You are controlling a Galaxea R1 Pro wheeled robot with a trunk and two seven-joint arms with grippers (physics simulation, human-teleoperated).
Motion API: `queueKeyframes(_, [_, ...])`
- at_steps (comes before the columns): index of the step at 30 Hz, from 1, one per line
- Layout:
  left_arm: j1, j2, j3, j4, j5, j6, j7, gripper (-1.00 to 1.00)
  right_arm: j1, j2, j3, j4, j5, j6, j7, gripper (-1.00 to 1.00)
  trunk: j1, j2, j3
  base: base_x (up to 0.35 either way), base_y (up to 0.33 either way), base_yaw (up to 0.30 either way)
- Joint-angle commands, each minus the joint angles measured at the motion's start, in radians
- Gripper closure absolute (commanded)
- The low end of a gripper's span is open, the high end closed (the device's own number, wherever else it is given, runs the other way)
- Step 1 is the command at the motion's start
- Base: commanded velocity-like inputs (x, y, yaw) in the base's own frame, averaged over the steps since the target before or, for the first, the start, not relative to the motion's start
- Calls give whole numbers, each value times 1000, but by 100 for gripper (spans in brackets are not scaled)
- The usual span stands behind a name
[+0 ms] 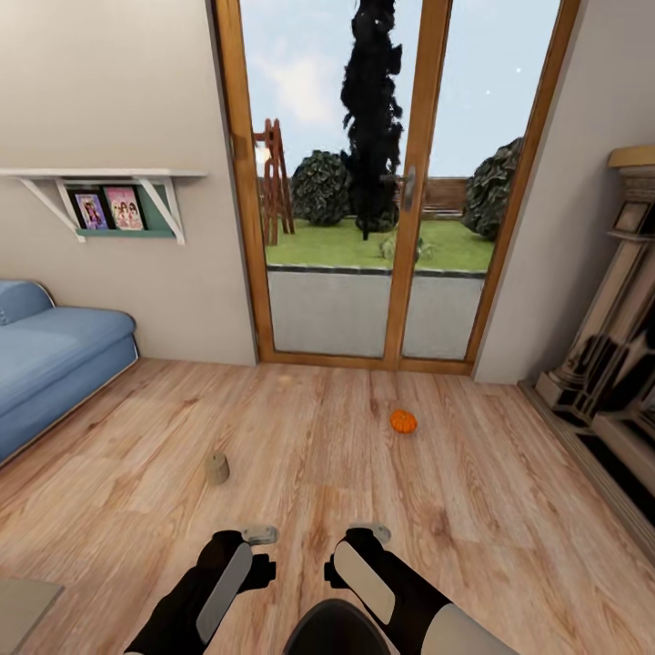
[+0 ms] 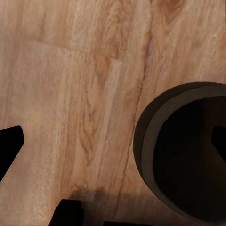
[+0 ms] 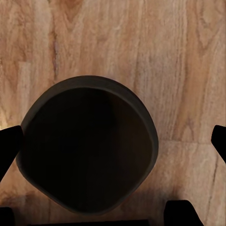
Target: Place each of the two pumpkins and all three candles from the living room inside a cabinet in the living room (use any cabinet), then make sure every cabinet is closed, and position the cauldron so it is next to a table in the living room.
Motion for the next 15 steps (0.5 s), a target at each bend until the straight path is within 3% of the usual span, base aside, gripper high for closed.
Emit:
queueKeyframes(1, [-1,0,-9,-1,10,2,10,-100,-1,0,2,-1,-5,3,-7,-100,4,-8,-4,0,0,0])
queueKeyframes(9, [-1,0,-25,0,11,3,9,-100,-1,0,2,-2,-5,3,-7,-100,8,-15,-7,-2,0,0])
queueKeyframes(15, [-1,0,-27,0,12,3,9,-100,-1,0,2,-3,-5,3,-7,-100,8,-15,-7,-253,0,0])
